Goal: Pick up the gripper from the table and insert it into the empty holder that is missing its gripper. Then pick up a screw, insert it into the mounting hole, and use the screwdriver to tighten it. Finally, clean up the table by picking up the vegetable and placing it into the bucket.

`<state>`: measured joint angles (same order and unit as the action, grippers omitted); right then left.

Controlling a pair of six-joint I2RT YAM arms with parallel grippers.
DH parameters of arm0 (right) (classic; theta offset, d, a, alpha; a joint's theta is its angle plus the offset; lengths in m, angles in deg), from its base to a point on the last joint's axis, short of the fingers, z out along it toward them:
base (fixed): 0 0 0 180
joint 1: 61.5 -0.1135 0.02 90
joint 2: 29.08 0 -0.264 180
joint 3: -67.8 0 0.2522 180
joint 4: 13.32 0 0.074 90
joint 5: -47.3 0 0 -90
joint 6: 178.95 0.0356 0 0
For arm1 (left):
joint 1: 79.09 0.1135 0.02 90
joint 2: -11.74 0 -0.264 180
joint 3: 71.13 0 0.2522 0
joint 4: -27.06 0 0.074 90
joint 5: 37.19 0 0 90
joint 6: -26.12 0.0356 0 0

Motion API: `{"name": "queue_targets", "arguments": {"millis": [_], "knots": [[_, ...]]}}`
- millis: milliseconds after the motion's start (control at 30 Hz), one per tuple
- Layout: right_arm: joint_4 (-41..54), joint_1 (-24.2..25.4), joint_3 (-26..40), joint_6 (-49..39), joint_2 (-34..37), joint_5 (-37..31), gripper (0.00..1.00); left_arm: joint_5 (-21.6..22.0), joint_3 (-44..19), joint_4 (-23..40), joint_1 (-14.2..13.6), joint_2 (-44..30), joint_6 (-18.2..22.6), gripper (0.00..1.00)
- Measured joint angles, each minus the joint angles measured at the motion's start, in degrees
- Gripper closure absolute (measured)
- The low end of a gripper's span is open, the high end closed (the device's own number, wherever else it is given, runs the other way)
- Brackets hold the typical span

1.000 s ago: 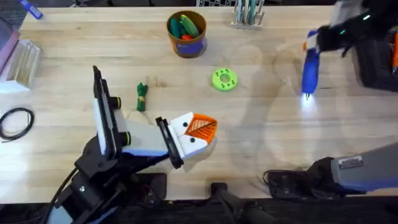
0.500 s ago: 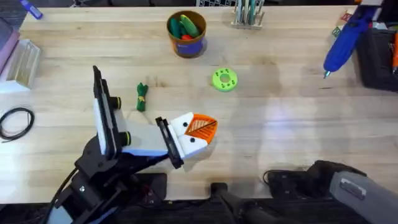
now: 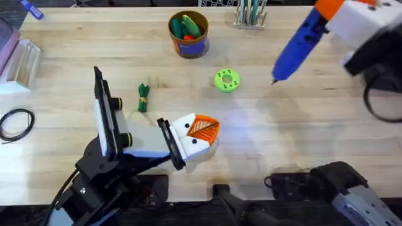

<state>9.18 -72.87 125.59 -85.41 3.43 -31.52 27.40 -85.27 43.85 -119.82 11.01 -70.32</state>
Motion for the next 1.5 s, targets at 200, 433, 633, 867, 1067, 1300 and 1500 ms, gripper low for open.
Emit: {"name": "queue_targets", "arguments": {"millis": [200, 433, 633, 867, 1067, 1300, 1500], "knots": [[-11.3, -11.8, -4.7, 1.4, -4.0, 0.5, 0.98, 0.0, 0.0, 0.0, 0.0, 0.0, 0.0, 0.983], [-23.4, -25.7, -5.1, 2.2, 1.4, 0.5, 0.98, 0.1, 0.0, 0.0, 0.0, 0.0, 0.0, 0.983], [-28.9, -35.9, -5.2, 2.3, 9.2, 0.7, 0.98, 0.1, 0.0, 0.0, 0.0, 0.0, 0.0, 0.983], [-29.7, -39.5, -5.4, 2.4, 12.6, 0.7, 0.98, 0.1, 0.0, 0.0, 0.0, 0.0, 0.0, 0.983], [-32.6, -39.6, -5.4, 4.2, 14.0, 1.6, 0.98, 0.1, 0.0, 0.0, 0.0, 0.0, 0.0, 0.983], [-32.3, -39.6, -5.4, 5.3, 15.2, 2.7, 0.98, 0.1, 0.0, 0.0, 0.0, 0.0, 0.0, 0.983], [-32.3, -39.6, -5.4, 5.3, 15.3, 2.9, 0.98, 0.1, 0.0, 0.0, 0.0, 0.0, 0.0, 0.983]]}}
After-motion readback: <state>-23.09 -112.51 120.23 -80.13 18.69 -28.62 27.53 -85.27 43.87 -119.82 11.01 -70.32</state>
